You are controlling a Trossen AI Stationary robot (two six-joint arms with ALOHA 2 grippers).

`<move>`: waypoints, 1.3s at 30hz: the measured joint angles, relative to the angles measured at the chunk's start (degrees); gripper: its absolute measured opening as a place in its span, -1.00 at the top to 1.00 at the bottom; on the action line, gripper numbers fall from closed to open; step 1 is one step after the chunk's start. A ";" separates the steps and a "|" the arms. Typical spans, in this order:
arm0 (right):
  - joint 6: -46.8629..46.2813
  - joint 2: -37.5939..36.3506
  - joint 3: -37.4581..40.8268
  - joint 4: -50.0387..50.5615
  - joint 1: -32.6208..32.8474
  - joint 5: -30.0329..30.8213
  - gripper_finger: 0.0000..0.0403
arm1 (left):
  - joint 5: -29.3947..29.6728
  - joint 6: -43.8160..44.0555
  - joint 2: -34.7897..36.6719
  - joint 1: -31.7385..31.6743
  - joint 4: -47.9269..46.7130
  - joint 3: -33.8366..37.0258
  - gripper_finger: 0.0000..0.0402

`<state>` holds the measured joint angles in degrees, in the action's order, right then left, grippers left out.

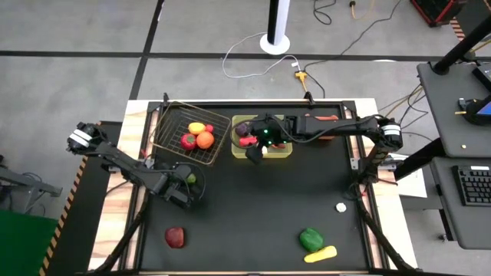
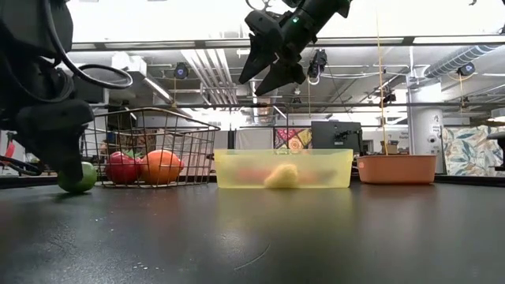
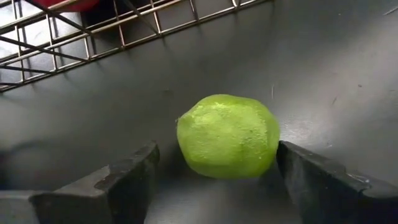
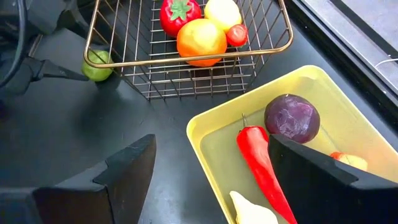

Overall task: Sort produce into baskets
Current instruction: Put the lime into the wire bin

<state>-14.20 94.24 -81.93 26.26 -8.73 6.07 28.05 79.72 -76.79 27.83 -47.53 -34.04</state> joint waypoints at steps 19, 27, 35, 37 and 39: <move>-0.15 0.04 -0.02 -0.07 0.00 0.00 -0.46 | -2.09 -0.50 0.05 0.02 -0.11 0.17 0.00; 0.36 0.04 -0.02 -0.02 -0.01 0.02 -0.45 | -4.36 -8.28 0.04 1.07 -0.30 -4.60 0.02; 1.30 0.04 -0.02 0.02 0.00 0.00 -0.45 | -3.62 -21.89 0.07 3.96 -8.17 -17.72 0.02; 1.40 0.04 -0.02 0.06 -0.01 0.00 -0.44 | -0.90 -24.67 0.32 4.00 -12.64 -21.65 0.02; 1.40 0.04 -0.02 0.41 -0.02 0.00 -0.44 | 2.23 -26.86 0.87 3.85 -16.91 -25.74 0.02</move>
<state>-12.80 94.28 -81.95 26.67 -8.75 6.06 30.28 52.87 -75.92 31.69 -64.44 -59.78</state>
